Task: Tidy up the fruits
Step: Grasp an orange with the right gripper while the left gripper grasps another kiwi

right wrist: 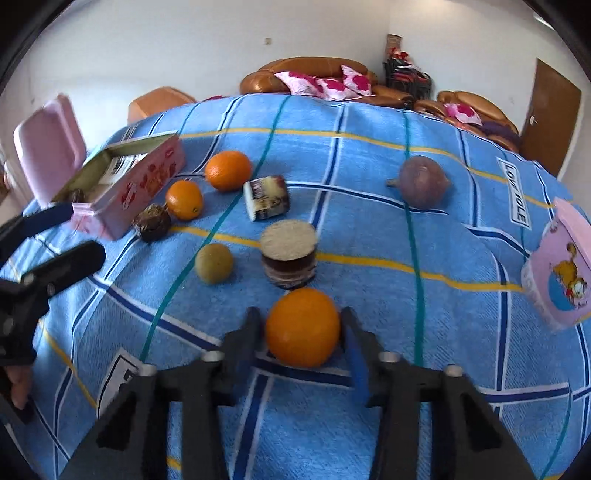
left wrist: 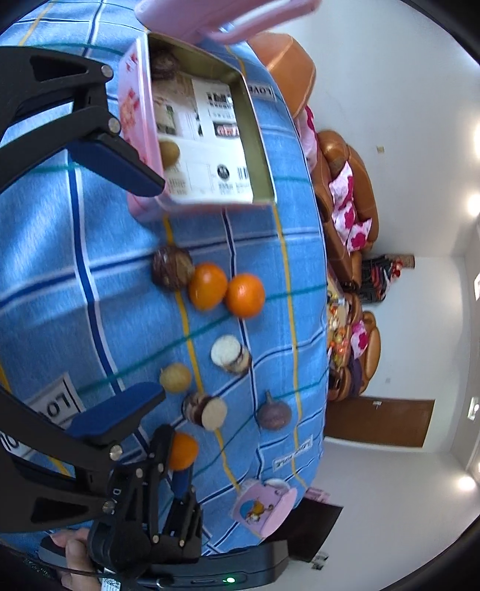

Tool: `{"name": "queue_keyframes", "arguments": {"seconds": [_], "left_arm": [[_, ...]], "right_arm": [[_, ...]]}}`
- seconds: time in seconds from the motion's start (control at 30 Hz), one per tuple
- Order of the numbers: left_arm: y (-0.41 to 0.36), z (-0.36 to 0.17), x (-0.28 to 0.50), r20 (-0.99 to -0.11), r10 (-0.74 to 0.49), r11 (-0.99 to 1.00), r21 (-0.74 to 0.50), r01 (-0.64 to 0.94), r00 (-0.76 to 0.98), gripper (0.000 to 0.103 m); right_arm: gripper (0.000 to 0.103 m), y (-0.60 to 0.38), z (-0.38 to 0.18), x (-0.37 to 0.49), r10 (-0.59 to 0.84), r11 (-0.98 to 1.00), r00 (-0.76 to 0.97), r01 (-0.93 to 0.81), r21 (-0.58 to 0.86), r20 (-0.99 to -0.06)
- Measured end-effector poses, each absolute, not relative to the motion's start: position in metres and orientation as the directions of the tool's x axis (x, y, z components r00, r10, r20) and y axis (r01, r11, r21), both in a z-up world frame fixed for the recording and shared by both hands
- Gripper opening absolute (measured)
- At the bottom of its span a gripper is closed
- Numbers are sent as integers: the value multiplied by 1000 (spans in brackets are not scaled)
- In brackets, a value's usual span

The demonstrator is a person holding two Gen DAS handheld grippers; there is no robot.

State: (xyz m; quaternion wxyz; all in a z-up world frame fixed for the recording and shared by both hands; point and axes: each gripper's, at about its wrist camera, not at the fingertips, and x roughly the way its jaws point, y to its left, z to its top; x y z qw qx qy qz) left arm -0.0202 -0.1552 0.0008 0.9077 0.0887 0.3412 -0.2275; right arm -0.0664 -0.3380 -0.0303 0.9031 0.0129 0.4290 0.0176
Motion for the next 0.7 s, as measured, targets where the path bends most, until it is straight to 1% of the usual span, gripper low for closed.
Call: {"name": "queue_keyframes", "arguments": {"seconds": [0.03, 0.07, 0.1, 0.13, 0.2, 0.23, 0.27, 0.3, 0.37, 0.43, 0.63, 0.7], "left_arm": [[-160, 0, -20, -663, -354, 875, 14, 483, 660, 101], [-164, -1, -19, -668, -357, 868, 22, 496, 653, 98], [-169, -2, -18, -675, -359, 860, 31, 510, 645, 92], [-174, -4, -16, -685, -362, 851, 33, 523, 632, 88], [-183, -8, -12, -705, -367, 842, 26, 539, 606, 77], [-188, -10, -10, -715, -366, 839, 23, 543, 596, 74], [-194, -12, -7, -727, -364, 836, 20, 549, 582, 67], [-198, -14, -5, -736, -365, 832, 18, 554, 570, 58], [-207, -18, -2, -754, -372, 822, 3, 569, 541, 51], [-215, -18, -1, -754, -398, 809, -20, 588, 523, 49], [-235, -24, -1, -771, -402, 786, -15, 618, 493, 47], [-238, -31, 3, -788, -395, 787, -26, 616, 471, 37]], "right_arm": [[36, -339, -30, -67, 44, 999, 635, -13, 46, -771], [36, -341, -29, -69, 38, 999, 645, 2, 52, -763], [36, -345, -26, -72, 43, 998, 662, 13, 69, -748], [36, -348, -22, -74, 53, 996, 680, 19, 90, -731], [36, -357, -14, -83, 68, 990, 726, 37, 138, -684], [36, -361, -11, -86, 72, 986, 747, 45, 158, -661], [36, -364, -7, -89, 70, 984, 768, 53, 171, -637], [36, -365, -4, -91, 58, 984, 782, 61, 168, -621], [36, -365, 0, -94, 31, 986, 798, 74, 148, -602], [36, -367, 2, -95, 24, 986, 806, 81, 149, -592], [36, -375, 3, -95, 20, 982, 810, 95, 166, -586], [36, -375, 4, -96, 12, 982, 812, 102, 162, -583]]}}
